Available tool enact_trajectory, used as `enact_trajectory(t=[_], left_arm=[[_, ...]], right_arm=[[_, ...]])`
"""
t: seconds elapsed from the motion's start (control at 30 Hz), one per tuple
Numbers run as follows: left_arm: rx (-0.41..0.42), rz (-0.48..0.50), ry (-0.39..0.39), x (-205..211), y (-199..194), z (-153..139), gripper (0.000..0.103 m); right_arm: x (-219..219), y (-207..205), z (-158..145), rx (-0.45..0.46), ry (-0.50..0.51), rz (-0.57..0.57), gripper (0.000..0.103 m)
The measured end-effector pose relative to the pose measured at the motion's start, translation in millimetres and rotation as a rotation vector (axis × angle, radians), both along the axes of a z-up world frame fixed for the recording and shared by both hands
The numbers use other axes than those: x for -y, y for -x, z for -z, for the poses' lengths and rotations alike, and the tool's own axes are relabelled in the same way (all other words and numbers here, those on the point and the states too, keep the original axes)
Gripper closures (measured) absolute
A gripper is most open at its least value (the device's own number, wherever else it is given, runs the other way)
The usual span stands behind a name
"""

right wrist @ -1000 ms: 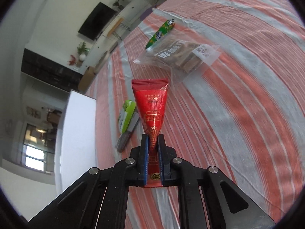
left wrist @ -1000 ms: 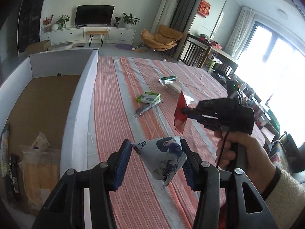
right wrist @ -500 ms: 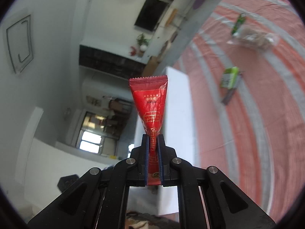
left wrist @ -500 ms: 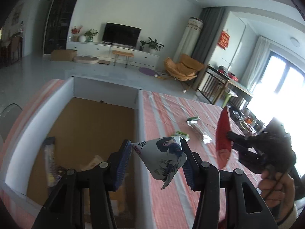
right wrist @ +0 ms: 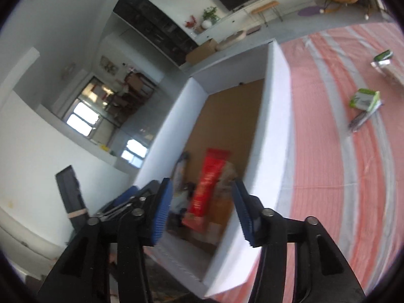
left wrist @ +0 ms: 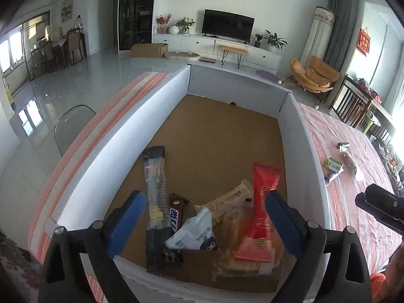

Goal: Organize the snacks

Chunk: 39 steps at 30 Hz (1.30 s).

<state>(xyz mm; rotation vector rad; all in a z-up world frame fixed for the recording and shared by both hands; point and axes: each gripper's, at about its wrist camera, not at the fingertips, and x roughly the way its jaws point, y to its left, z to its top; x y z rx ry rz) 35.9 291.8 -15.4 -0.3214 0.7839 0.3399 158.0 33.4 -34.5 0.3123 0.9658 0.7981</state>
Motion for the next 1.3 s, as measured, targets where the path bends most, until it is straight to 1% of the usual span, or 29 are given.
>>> enact_trajectory(t=[0.03,0.1,0.17,0.23,0.3,0.33,0.4,0.43,0.47,0.5,0.53,0.6,0.67,0.7,0.77,0.83,0.9,0.97,1.03,1.17,1.23,1.3], left_arm=[[0.007,0.015,0.011,1.9,-1.2,2.2,0.007],[0.026,0.047,0.026,13.8,-5.4,1.5,0.007],[0.053,0.088,0.031,28.7,-10.4,-2.1,0.007],[0.082,0.146,0.033,50.9,-15.6,-7.9,0.006],[0.103,0.210,0.036,72.6,-21.0,-15.6,0.004],[0.110,0.247,0.037,85.8,-23.8,-17.8,0.004],[0.112,0.322,0.043,112.0,-30.6,-24.2,0.004],[0.109,0.365,0.047,128.3,-34.3,-24.9,0.003],[0.102,0.406,0.049,146.0,-38.1,-27.2,0.003],[0.092,0.448,0.050,162.9,-41.9,-25.5,0.003],[0.077,0.488,0.050,180.2,-46.3,-23.0,0.003],[0.047,0.562,0.065,213.4,-55.5,-17.3,0.003],[0.031,0.617,0.067,243.9,-65.6,-6.3,0.003],[0.010,0.631,0.058,258.5,-70.6,4.8,0.003],[-0.047,0.643,0.055,278.4,-83.6,29.1,0.003],[-0.091,0.636,0.039,291.0,-97.5,53.7,0.003],[-0.125,0.618,-0.009,298.3,-107.1,74.2,0.003],[-0.139,0.595,-0.057,300.0,-113.5,88.8,0.003],[-0.147,0.574,-0.075,298.1,-119.6,97.6,0.003],[-0.160,0.548,-0.078,288.5,-126.0,107.6,0.003],[-0.148,0.550,-0.100,288.6,-124.4,109.1,0.003],[-0.143,0.557,-0.123,291.1,-123.5,110.3,0.002]], right_arm=[[14.6,-3.3,3.8,0.031,0.040,0.035,0.044],[44.8,-7.9,8.7,0.104,0.137,0.118,0.039],[83.3,-10.7,18.7,0.160,0.252,0.233,0.036],[123.9,-16.1,34.5,0.169,0.353,0.349,0.036],[161.2,-21.9,53.2,0.157,0.458,0.455,0.036],[178.3,-22.9,63.3,0.150,0.501,0.502,0.036],[207.3,-17.7,76.4,0.150,0.555,0.578,0.036],[218.6,-14.2,80.3,0.154,0.570,0.619,0.036],[229.6,-13.2,82.3,0.120,0.550,0.670,0.035],[238.5,-12.8,78.3,0.104,0.498,0.689,0.034],[242.7,-12.0,73.4,0.121,0.472,0.705,0.035],[242.4,-10.2,66.9,0.156,0.517,0.748,0.035],[239.2,-6.6,67.3,0.148,0.537,0.753,0.034],[239.2,-5.9,68.2,0.137,0.551,0.758,0.034],[238.7,-6.0,72.8,0.109,0.586,0.783,0.034],[244.9,-5.0,77.4,0.072,0.593,0.807,0.033],[253.4,-1.5,81.0,0.043,0.583,0.833,0.032],[258.8,-0.3,83.6,0.025,0.576,0.853,0.032],[261.2,-0.9,86.4,0.006,0.570,0.856,0.032],[256.5,-1.1,87.6,0.011,0.599,0.849,0.027],[252.7,-2.1,88.7,0.015,0.626,0.842,0.025],[250.4,-2.3,89.4,0.020,0.635,0.836,0.021]])
